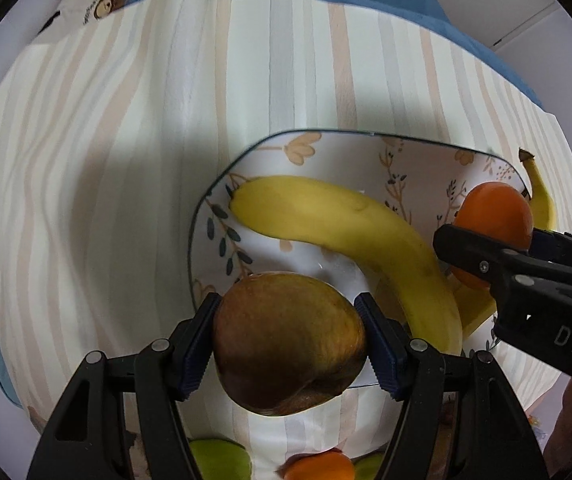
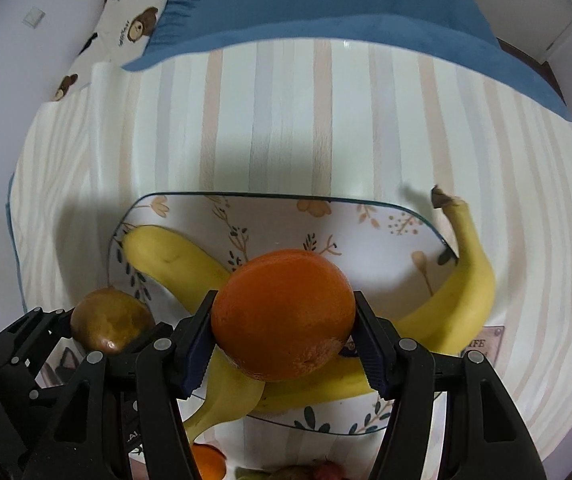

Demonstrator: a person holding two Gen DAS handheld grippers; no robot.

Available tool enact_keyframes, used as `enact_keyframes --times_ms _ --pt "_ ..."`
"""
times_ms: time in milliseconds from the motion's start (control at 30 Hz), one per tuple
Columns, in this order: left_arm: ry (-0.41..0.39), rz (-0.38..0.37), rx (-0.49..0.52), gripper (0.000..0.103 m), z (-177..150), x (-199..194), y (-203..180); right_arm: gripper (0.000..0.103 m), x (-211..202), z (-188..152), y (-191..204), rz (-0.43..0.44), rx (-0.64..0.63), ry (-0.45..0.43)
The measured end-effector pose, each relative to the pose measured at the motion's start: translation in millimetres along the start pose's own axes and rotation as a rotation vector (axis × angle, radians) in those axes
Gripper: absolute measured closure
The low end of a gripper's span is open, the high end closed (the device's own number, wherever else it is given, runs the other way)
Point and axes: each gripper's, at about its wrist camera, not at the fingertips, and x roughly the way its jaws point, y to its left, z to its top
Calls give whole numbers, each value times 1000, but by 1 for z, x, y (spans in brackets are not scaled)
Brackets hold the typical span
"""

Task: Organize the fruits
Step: 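Place the brown fruit and the orange on the plate and release both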

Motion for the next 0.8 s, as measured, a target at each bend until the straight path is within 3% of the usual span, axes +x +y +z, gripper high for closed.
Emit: enact_keyframes --times_ms 433,633,800 --pt "79 -6 -30 37 2 18 7 35 21 13 -12 9 51 53" --pt "56 -8 -37 37 -1 2 13 33 -4 10 -20 2 51 26" --pt "-13 13 -8 37 -2 -26 6 33 -23 2 -34 -9 65 -5"
